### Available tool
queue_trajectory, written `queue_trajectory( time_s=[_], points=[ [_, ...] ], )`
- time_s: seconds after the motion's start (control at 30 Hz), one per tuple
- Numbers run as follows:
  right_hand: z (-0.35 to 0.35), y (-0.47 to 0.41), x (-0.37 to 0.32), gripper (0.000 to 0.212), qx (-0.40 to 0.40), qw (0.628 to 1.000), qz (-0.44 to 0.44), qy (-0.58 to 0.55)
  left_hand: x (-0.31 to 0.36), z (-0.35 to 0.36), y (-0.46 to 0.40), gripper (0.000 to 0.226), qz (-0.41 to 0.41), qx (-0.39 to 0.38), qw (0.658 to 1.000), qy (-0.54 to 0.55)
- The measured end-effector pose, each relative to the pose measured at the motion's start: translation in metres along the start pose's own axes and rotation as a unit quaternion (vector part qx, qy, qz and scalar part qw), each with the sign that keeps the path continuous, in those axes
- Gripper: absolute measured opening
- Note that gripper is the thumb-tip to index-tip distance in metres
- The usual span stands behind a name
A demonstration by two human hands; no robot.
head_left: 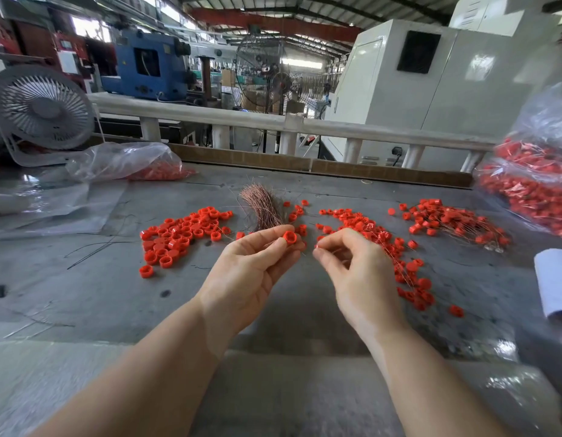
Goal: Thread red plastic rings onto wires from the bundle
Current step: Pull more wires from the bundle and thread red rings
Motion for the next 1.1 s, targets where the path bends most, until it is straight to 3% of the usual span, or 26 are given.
queue_trajectory(
  time_s=[0.3,0.57,1.1],
  points=[
    [-0.003,-0.001,-0.008,0.029,0.009,0.981,-0.044,-0.189,-0.001,0.006,0.002,0.018,-0.012,-0.033,0.999,-0.014],
    [-0.007,0.001,-0.012,0.022,0.028,0.990,-0.063,-0.119,-0.002,0.008,0.002,0.017,-0.019,-0.048,0.998,-0.026],
    [-0.006,0.002,-0.015,0.020,0.028,0.990,-0.100,-0.096,-0.001,0.009,0.002,0.019,-0.022,-0.056,0.998,-0.020]
  ],
)
Point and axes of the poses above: each hand's wrist, its own y-axis away from the middle knuckle, its own z-axis out of the palm, x = y × z, the point moved 6 cm from there along -y, towards the middle knuckle, and after that the axes turned 12 degrees about -x, right-handed, at the moved point
